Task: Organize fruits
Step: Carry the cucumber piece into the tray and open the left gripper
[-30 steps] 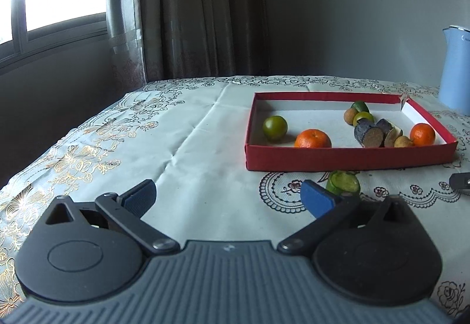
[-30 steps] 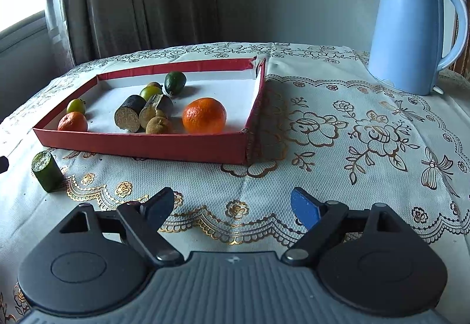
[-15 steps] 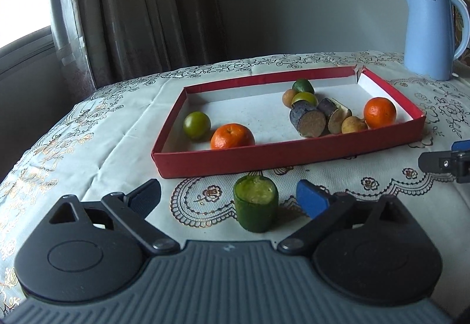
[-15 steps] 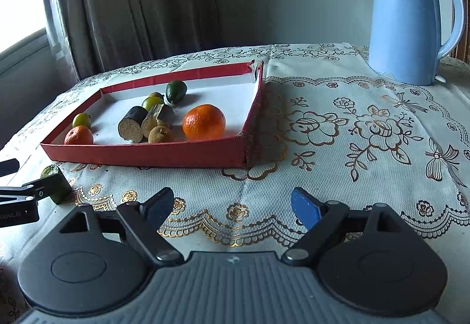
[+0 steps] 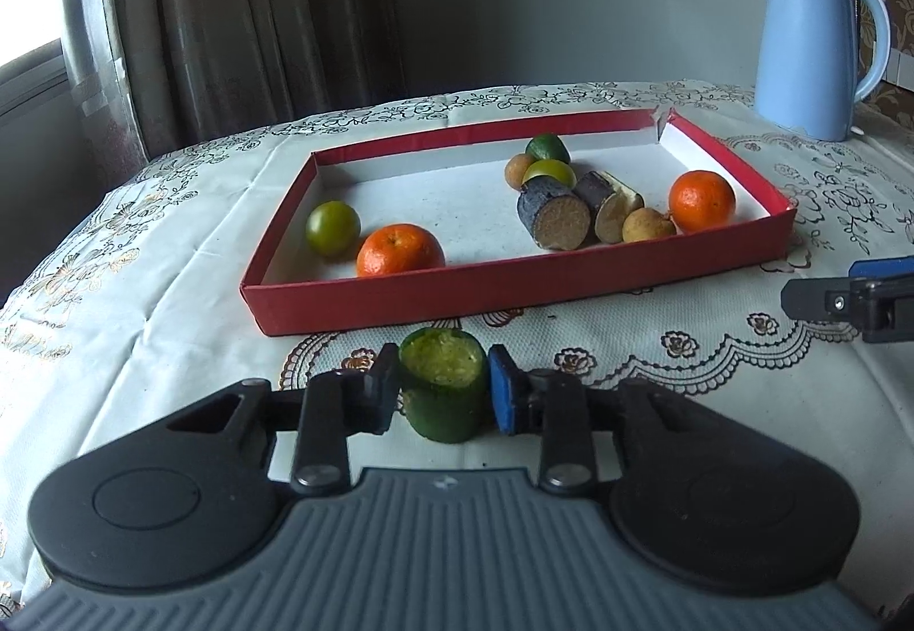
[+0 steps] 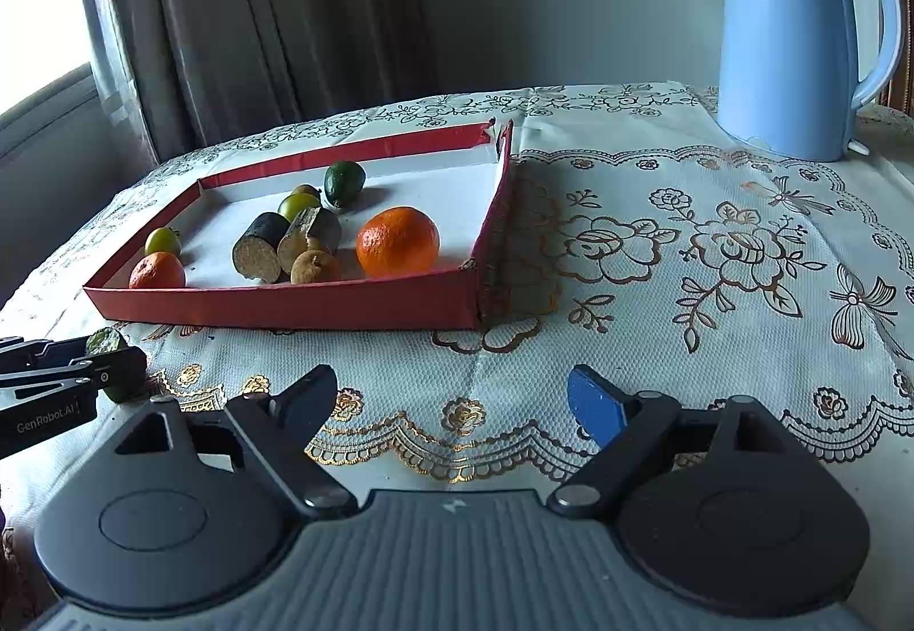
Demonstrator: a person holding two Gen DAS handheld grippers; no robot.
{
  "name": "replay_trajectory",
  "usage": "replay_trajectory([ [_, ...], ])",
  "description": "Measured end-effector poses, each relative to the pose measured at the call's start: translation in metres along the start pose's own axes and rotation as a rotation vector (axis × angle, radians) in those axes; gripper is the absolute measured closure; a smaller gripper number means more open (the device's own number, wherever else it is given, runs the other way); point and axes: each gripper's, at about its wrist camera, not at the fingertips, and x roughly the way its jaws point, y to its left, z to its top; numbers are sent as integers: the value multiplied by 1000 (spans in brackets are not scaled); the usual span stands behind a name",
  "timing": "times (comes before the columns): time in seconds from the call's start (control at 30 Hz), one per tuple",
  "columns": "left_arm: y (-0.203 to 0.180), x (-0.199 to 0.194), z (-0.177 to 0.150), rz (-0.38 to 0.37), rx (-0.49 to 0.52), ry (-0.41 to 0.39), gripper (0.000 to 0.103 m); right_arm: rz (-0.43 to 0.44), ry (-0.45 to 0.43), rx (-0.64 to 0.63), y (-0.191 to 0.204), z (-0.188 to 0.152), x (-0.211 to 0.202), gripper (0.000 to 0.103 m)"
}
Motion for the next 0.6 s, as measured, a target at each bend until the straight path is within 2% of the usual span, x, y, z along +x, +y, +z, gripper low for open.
replay_trajectory([
  [0.23, -1, -14, 7, 25, 3, -45, 73, 0, 0, 0, 0, 0, 0, 15],
  [0.6, -6, -22, 46, 68, 14, -140, 73, 1, -1, 2, 0, 1, 0, 15],
])
